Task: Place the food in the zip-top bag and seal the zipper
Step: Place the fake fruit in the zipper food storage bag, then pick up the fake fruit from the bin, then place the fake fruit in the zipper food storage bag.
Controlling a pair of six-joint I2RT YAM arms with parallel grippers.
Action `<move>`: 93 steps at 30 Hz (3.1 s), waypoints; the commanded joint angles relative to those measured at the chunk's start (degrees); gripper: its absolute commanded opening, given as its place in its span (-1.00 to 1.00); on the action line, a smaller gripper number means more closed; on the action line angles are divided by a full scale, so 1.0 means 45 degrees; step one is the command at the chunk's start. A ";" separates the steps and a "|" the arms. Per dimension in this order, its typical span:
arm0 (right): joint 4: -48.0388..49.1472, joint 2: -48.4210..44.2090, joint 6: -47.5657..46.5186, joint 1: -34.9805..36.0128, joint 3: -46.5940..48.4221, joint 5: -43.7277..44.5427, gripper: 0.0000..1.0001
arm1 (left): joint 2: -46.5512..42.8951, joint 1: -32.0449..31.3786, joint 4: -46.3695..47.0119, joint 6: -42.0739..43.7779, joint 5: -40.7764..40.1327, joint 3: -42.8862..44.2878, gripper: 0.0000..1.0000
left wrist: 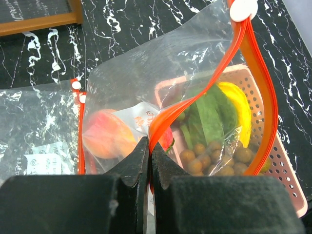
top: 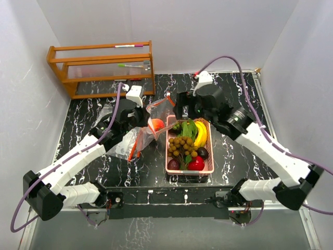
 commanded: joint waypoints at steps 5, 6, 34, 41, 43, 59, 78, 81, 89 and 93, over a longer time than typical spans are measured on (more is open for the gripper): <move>-0.3061 -0.1537 0.1548 -0.0059 -0.2313 0.2148 0.96 | -0.0698 -0.0014 -0.0501 0.0297 0.0001 0.0396 -1.00; -0.3362 -0.1779 0.1783 -0.0055 -0.2471 0.2005 0.95 | -0.0746 -0.0015 -0.0597 0.0348 -0.0016 0.0458 -1.00; -0.3003 -0.2669 0.3943 0.0714 -0.7013 -0.1157 0.66 | -0.1291 0.0002 -0.0125 0.0314 -0.0208 -0.0119 -1.00; -0.2743 -0.1531 0.4380 0.1072 -0.7549 -0.0560 0.66 | -0.1576 0.0004 -0.0254 0.0432 -0.0328 -0.0214 -1.00; -0.2829 -0.1404 0.4442 0.1163 -0.7656 -0.0366 0.66 | -0.1739 -0.0015 -0.0281 0.0442 -0.0461 -0.0264 -1.00; -0.1620 0.0166 0.4227 0.1424 -0.8253 -0.0099 0.81 | -0.1972 0.0002 -0.0571 0.0598 -0.0664 -0.0078 -1.00; -0.4174 -0.1367 0.3441 0.1416 -0.2964 0.0934 0.18 | -0.1867 -0.0006 -0.0548 0.0562 -0.0768 -0.0284 -1.00; -0.4565 -0.1244 0.3254 0.1414 -0.2035 0.1397 0.20 | -0.1738 -0.0001 -0.0456 0.0506 -0.0485 -0.0333 -1.00; -0.2870 -0.0630 0.1989 0.1411 0.0384 0.1244 0.19 | -0.1557 -0.0004 -0.0133 0.0432 0.0498 -0.0636 -1.00; -0.2697 0.0204 0.1524 0.1424 0.1609 0.1120 0.18 | -0.1570 -0.0013 -0.0099 0.0442 0.0803 -0.0583 -1.00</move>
